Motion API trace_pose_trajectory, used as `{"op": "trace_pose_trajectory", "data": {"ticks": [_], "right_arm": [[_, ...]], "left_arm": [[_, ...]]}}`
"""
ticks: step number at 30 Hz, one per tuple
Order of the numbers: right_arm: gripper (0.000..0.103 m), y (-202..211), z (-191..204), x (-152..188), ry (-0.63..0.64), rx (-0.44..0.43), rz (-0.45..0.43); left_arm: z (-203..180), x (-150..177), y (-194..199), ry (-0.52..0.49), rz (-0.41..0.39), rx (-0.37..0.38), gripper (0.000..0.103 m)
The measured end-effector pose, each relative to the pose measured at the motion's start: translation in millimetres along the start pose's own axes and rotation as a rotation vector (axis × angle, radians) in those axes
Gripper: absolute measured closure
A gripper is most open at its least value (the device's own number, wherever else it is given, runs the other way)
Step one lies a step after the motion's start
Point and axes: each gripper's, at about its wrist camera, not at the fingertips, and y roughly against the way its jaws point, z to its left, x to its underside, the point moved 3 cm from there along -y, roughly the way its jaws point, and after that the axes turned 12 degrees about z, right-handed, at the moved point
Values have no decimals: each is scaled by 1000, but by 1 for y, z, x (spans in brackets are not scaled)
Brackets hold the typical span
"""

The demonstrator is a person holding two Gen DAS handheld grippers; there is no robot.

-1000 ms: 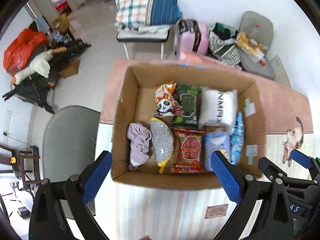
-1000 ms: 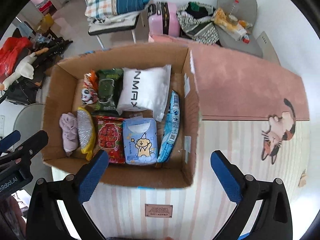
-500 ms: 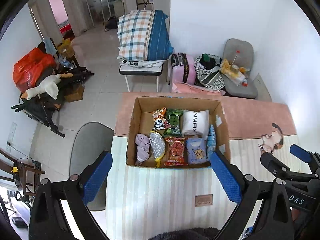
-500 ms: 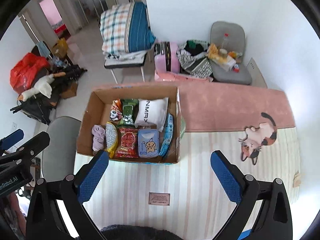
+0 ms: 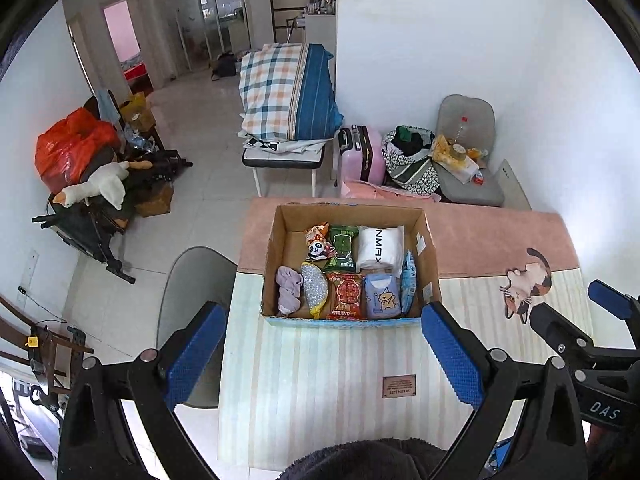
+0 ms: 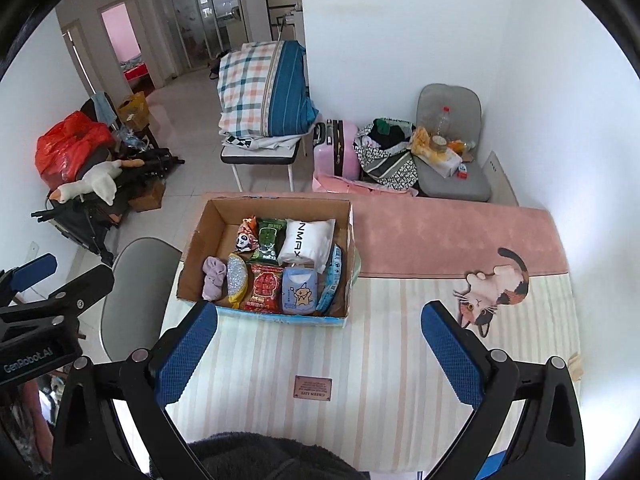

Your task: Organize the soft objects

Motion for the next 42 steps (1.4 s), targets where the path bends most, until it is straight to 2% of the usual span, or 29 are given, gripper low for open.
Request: {"op": "trace_pose_trajectory", "data": {"ticks": [7, 20, 42], "right_arm": [[0, 17, 1, 8, 14, 19, -24], [0, 16, -6, 2, -21, 73, -51], [0, 14, -10, -1, -31, 84, -50]], "left_arm": [[1, 7, 11, 12, -21, 6, 2], [2, 6, 1, 22, -16, -14, 2], [0, 4, -6, 29, 1, 11, 2]]}}
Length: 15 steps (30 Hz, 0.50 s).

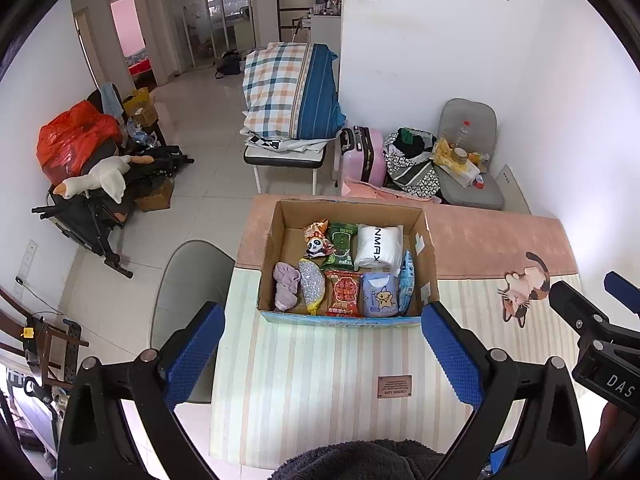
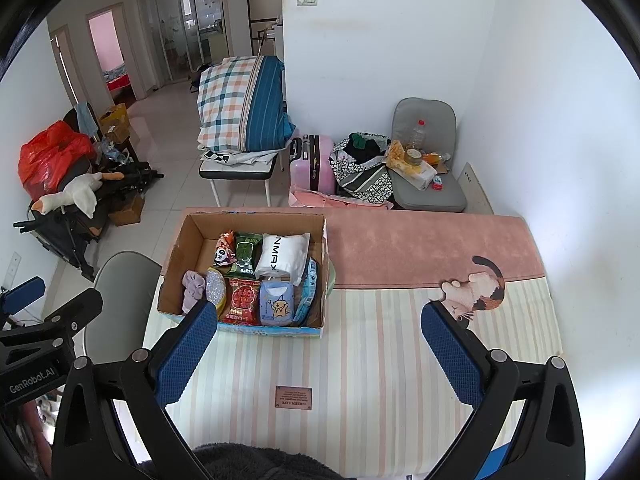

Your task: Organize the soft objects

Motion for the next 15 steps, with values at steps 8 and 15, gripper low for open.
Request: {"op": "trace_pose_trajectory", "data": {"ticks": [8, 15], "right_arm": [[0, 1, 0, -1, -1, -4, 3], [0, 3, 0, -1, 5, -2, 2]], "left_arm": [[0, 0, 0, 2, 0, 0, 2], [0, 0, 1, 2, -5, 0, 2]]}}
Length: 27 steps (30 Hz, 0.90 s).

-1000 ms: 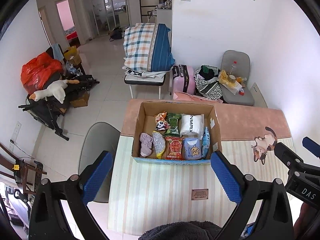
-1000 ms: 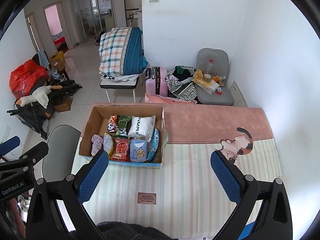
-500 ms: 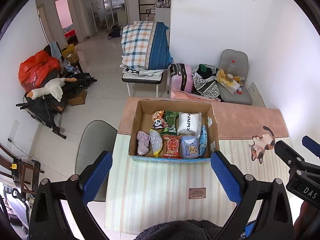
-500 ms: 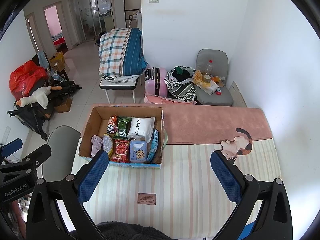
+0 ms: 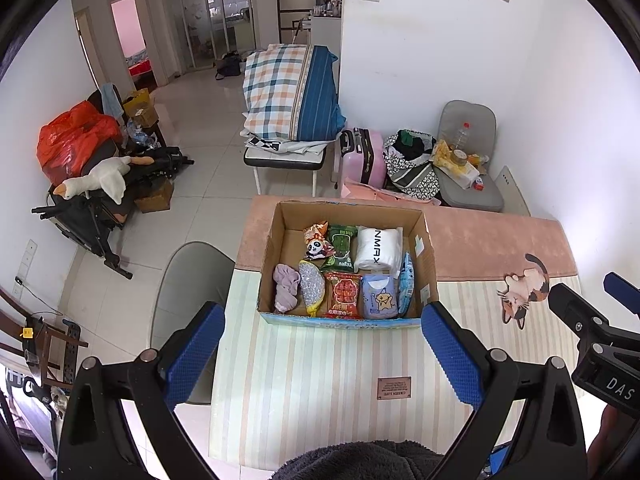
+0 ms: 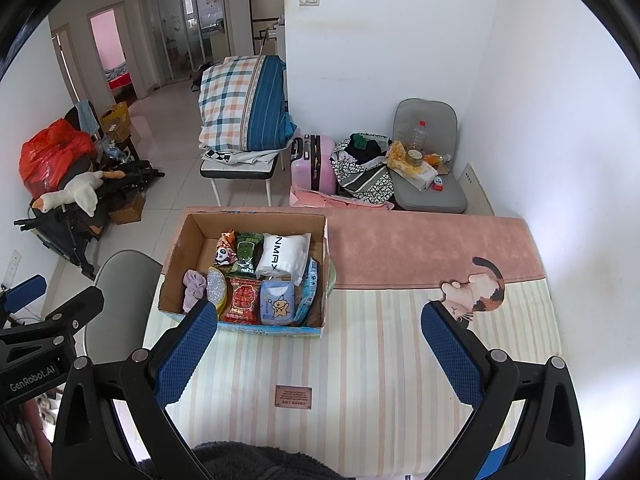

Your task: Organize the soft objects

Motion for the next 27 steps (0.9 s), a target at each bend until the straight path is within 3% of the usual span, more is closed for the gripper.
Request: {"op": "trace_pose_trajectory", "data": {"ticks": [27], "right_arm": [[0, 7, -4, -4, -3, 4, -6]], "left_arm": [[0, -4, 4, -6, -1, 2, 2]]}}
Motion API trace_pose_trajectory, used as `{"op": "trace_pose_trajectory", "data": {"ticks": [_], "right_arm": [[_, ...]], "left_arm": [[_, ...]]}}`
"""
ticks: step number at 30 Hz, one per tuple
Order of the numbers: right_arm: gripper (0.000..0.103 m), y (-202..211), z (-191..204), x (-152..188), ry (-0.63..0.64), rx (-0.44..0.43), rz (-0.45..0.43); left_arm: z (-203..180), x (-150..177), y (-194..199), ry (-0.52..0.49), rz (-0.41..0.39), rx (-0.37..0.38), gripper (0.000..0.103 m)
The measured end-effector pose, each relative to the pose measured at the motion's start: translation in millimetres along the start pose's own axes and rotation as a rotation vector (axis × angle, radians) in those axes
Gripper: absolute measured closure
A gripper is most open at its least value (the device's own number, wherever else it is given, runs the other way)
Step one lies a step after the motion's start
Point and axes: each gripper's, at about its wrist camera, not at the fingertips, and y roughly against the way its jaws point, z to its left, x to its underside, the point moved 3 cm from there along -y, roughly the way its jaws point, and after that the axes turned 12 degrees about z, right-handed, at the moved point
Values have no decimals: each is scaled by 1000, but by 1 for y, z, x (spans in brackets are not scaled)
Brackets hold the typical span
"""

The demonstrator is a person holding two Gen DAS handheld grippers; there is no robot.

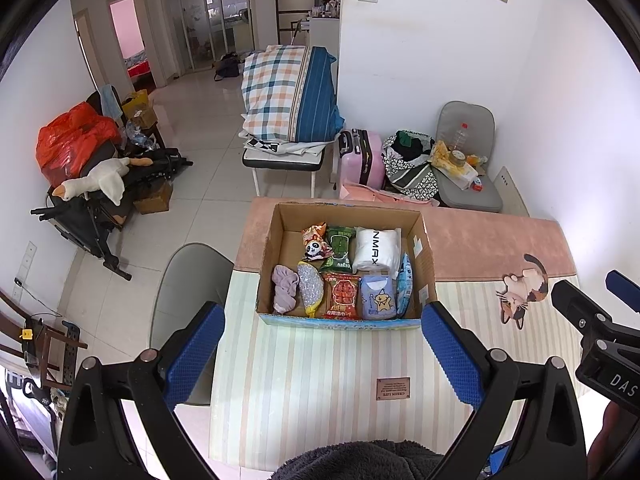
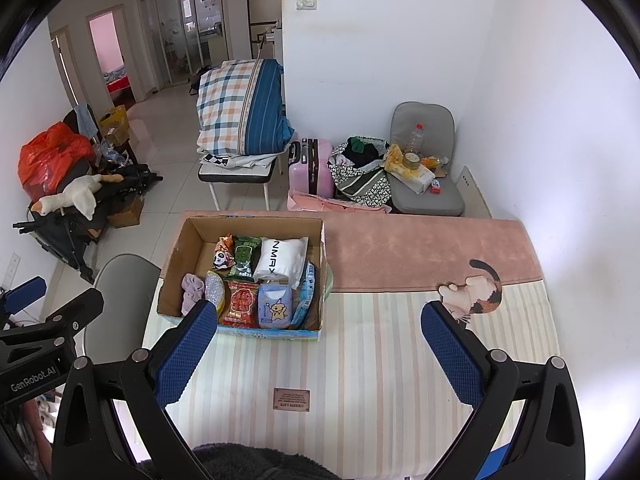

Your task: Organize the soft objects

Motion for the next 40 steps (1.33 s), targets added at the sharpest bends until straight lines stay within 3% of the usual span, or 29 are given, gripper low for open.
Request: {"op": "trace_pose_trajectory", "data": {"ticks": [40], "right_arm": [[0, 13, -1, -10, 6, -8, -9]], "left_arm": [[1, -3, 6, -2, -22, -3, 2]]}}
